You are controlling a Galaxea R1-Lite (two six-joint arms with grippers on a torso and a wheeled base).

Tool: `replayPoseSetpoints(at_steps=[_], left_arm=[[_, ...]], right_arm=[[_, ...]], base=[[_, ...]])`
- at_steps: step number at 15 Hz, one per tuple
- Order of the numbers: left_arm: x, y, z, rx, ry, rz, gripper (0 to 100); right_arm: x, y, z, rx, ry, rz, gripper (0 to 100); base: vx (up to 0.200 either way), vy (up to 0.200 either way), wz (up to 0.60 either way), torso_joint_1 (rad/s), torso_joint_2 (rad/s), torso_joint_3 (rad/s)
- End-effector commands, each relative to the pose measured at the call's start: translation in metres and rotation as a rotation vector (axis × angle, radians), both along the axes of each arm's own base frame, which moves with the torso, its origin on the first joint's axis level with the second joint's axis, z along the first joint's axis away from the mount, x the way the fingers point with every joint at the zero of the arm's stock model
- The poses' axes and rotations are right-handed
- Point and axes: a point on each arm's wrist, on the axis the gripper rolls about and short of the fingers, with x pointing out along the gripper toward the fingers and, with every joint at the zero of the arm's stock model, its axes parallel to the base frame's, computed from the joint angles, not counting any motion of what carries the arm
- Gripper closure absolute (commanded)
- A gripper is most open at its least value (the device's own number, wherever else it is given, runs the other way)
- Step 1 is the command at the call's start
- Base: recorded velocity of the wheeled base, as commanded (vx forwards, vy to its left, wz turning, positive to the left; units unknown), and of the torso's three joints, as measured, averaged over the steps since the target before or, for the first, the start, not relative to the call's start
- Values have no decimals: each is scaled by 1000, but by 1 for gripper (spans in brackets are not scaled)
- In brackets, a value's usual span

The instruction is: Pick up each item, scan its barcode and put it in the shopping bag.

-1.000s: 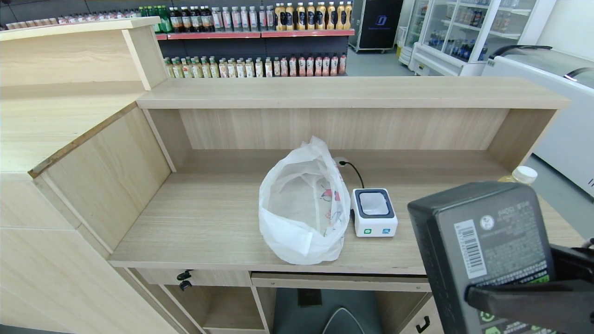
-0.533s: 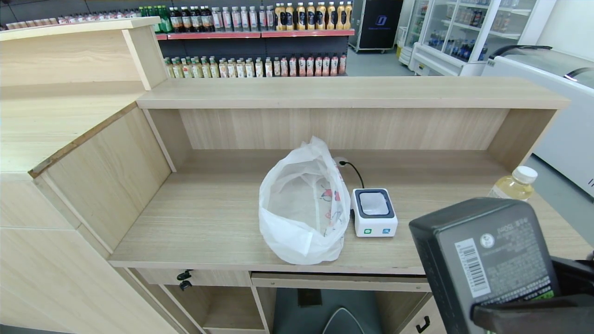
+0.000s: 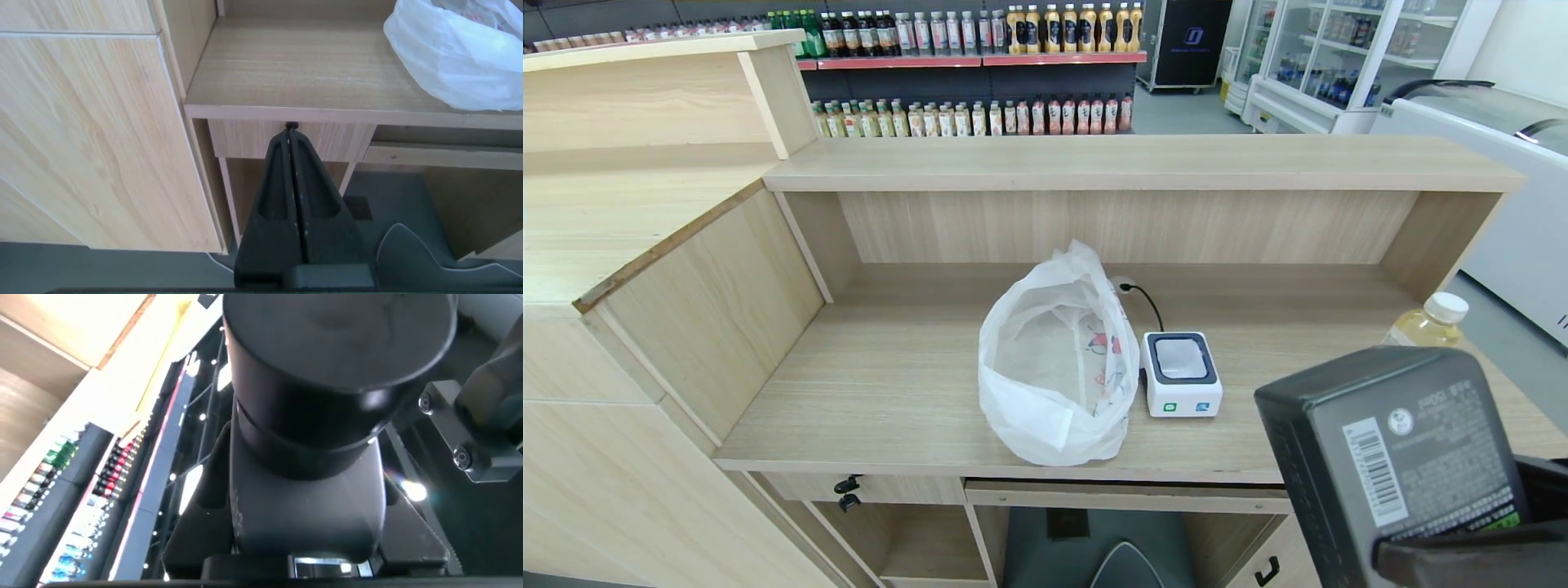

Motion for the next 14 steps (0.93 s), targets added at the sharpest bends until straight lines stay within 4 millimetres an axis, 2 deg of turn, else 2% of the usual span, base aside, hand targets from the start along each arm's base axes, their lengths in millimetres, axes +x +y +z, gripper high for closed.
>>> replayPoseSetpoints(at_steps=[1,5,6,7,8,9,10,11,12,14], left_arm=[[0,0,0,0,0,0,100],[0,0,0,0,0,0,100],[0,0,0,1,0,0,100],[0,0,0,0,0,0,100],[0,0,0,0,0,0,100],[0,0,0,0,0,0,100],[0,0,0,0,0,0,100],[0,0,0,0,0,0,100],[0,0,0,0,0,0,100],[0,0,0,0,0,0,100]], right_arm=[[-1,0,2,6,-4,2,100],[-2,-1,2,10,46,8,100],[-2,-3,9,37,189,4,100],[7,-16,12,110,525,-133,100],[12,-34,20,241,726,-252,100],[13,-55,34,414,811,-379,100],[19,-80,37,652,934,-560,100],[21,-98,41,901,1061,-614,100],[19,-108,45,1039,1152,-575,100],[18,-131,38,1203,1120,-634,100]], base=[[0,0,0,0,0,0],[0,0,0,0,0,0],[0,0,0,0,0,0],[0,0,0,0,0,0],[0,0,0,0,0,0],[0,0,0,0,0,0],[0,0,0,0,0,0],[0,0,0,0,0,0],[0,0,0,0,0,0],[0,0,0,0,0,0]])
